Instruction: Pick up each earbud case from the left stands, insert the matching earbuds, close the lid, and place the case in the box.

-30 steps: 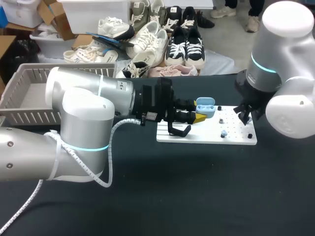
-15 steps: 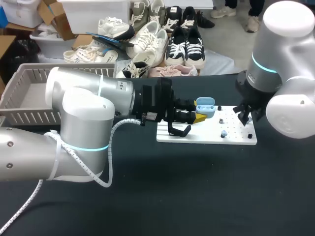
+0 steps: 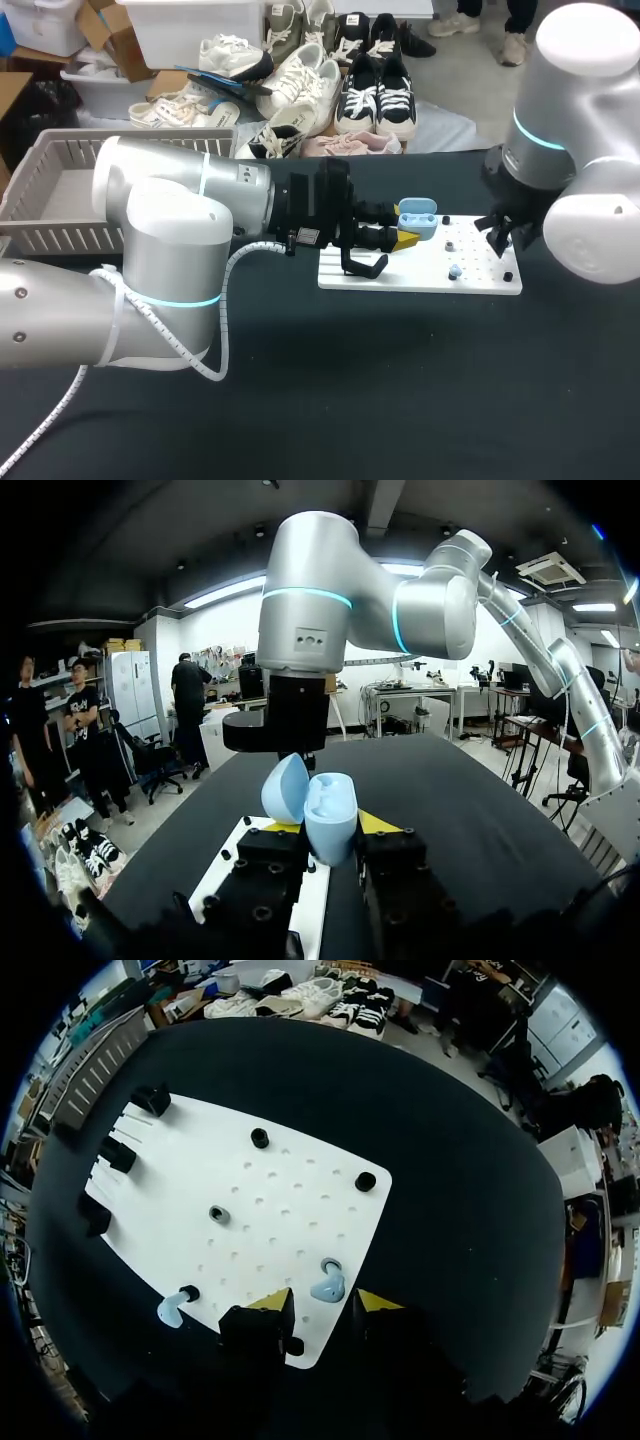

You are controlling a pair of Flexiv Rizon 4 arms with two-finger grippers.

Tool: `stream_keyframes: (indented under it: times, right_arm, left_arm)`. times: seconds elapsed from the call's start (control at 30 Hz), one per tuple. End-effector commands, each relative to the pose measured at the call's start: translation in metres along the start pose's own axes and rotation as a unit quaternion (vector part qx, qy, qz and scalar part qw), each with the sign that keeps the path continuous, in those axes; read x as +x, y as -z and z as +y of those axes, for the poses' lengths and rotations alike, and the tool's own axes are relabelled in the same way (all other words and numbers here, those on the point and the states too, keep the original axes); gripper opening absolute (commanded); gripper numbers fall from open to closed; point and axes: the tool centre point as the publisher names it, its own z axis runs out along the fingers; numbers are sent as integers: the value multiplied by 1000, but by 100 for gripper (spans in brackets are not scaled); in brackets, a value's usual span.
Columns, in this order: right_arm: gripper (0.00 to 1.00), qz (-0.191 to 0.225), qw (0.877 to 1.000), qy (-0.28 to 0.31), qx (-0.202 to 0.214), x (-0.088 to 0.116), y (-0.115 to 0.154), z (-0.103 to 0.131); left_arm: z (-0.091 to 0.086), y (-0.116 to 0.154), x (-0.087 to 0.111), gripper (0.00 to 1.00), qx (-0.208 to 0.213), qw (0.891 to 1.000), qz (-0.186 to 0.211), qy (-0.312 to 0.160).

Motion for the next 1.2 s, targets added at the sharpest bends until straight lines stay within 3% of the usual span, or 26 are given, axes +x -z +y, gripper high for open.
stream_keyframes:
  times: [0.03,0.63,1.0,1.2]
  right_arm:
    - [36,-3,1000,-1,2,3,1,1]
    - [35,-2,1000,3,3,-3,-1,1]
    - [24,2,1000,0,5,0,-1,1]
    - [25,3,1000,0,5,-1,-2,1]
  left_arm:
    - [-2,0,1,0,-2,1000,-1,-1]
    - [-2,0,1,0,-2,1000,-1,-1]
    - [-2,0,1,0,-2,1000,-1,-1]
    - [-2,0,1,0,-2,1000,-1,-1]
